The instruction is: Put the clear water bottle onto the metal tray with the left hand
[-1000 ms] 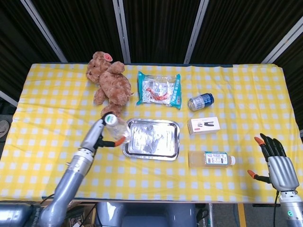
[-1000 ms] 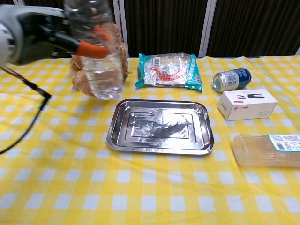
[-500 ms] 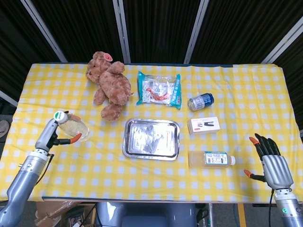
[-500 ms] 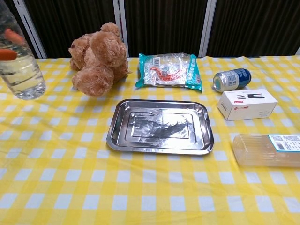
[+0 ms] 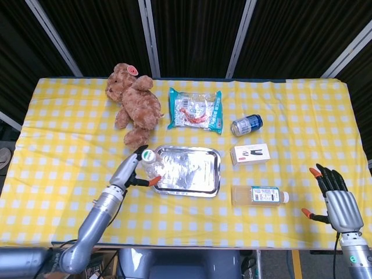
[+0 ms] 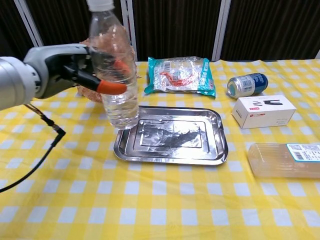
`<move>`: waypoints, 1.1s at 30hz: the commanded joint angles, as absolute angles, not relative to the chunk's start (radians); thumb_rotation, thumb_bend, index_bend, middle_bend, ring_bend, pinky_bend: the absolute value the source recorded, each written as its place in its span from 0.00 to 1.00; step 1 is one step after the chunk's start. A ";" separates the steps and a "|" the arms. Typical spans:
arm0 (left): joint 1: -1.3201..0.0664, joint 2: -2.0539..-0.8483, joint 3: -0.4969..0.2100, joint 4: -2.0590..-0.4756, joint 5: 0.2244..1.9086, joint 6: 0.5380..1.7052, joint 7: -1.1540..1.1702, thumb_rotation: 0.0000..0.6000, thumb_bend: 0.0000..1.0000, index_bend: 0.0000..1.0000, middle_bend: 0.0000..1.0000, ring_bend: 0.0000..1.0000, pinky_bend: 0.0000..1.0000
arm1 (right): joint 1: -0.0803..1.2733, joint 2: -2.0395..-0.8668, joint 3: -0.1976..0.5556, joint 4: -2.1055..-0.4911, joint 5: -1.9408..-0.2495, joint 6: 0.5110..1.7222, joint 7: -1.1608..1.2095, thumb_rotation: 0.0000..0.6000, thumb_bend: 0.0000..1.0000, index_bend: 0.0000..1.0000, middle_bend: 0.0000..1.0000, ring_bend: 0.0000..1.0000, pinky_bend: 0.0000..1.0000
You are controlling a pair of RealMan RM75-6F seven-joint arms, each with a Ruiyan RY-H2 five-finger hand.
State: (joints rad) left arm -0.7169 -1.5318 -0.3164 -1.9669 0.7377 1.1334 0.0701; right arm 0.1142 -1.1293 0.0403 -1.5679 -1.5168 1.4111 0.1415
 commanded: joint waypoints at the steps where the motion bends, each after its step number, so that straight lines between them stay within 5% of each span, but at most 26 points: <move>1: -0.802 -1.672 -0.353 -1.892 0.666 1.212 0.165 1.00 0.46 0.54 0.53 0.04 0.03 | 0.115 -1.128 0.039 -1.565 -1.516 1.407 0.151 1.00 0.05 0.10 0.00 0.00 0.00; 8: -0.878 -1.830 -0.383 -1.712 0.641 1.256 0.245 1.00 0.46 0.54 0.53 0.04 0.03 | 0.113 -1.126 0.040 -1.561 -1.514 1.409 0.161 1.00 0.05 0.10 0.00 0.00 0.00; 17: -0.912 -1.963 -0.410 -1.512 0.640 1.176 0.197 1.00 0.46 0.54 0.53 0.04 0.03 | 0.116 -1.127 0.046 -1.546 -1.496 1.399 0.174 1.00 0.05 0.10 0.00 0.00 0.00; 26: -0.897 -1.987 -0.419 -1.447 0.629 1.083 0.157 1.00 0.44 0.53 0.49 0.04 0.03 | 0.116 -1.128 0.044 -1.543 -1.498 1.396 0.176 1.00 0.05 0.10 0.00 0.00 0.00; 33: -0.868 -1.959 -0.402 -1.466 0.658 1.050 0.144 1.00 0.30 0.46 0.39 0.02 0.03 | 0.115 -1.128 0.045 -1.543 -1.495 1.397 0.175 1.00 0.05 0.10 0.00 0.00 0.00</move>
State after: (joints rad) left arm -0.8728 -1.9646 -0.4044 -1.4586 0.6542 1.0548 0.1457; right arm 0.1152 -1.1278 0.0454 -1.5430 -1.4948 1.3968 0.1749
